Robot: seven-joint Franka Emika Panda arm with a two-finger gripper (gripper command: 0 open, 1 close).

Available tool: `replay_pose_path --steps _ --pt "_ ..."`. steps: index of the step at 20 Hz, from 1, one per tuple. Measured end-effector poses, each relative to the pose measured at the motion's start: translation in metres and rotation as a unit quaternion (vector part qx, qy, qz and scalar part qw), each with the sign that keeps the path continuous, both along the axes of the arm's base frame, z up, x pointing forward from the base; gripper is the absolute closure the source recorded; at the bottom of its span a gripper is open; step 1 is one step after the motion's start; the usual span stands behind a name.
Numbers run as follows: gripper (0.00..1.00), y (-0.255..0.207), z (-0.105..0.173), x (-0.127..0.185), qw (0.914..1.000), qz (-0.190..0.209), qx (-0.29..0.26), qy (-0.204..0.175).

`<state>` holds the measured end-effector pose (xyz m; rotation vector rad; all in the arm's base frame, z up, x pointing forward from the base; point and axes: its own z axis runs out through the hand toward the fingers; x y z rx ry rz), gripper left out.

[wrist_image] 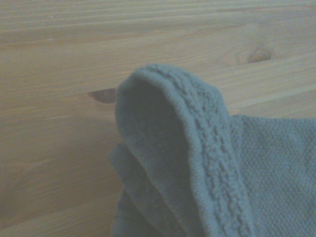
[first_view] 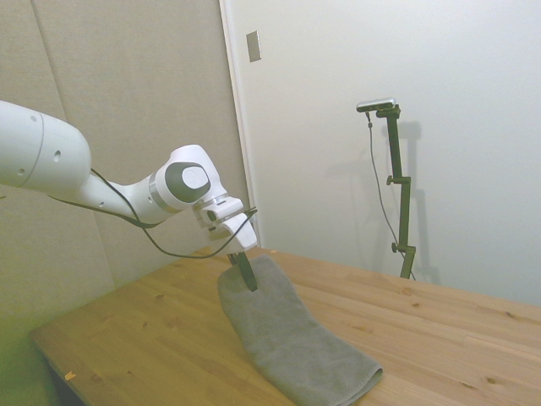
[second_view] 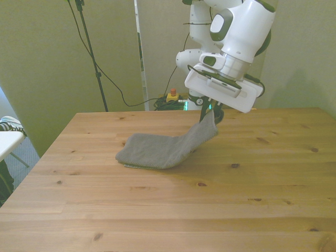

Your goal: Fold the towel

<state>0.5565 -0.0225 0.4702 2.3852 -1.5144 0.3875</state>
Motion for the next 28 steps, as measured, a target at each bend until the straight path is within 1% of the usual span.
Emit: replay_pose_path --steps 4,8,11,15,21,22,28 --pt "1.00 -0.031 0.011 -0.016 0.9996 -0.018 0.018 -0.010" --pt "1.00 -0.073 0.010 -0.021 0.9978 -0.035 0.052 -0.022" --pt "1.00 -0.099 0.009 -0.025 0.9966 -0.042 0.066 -0.025" --pt "1.00 -0.135 0.006 -0.032 0.9956 -0.054 0.073 -0.026" --pt "1.00 -0.166 0.004 -0.042 0.9939 -0.070 0.082 -0.025" --pt "0.00 -0.173 0.003 -0.044 0.9936 -0.074 0.083 -0.024" --pt "0.00 -0.213 -0.011 -0.056 0.9906 -0.102 0.089 -0.020"
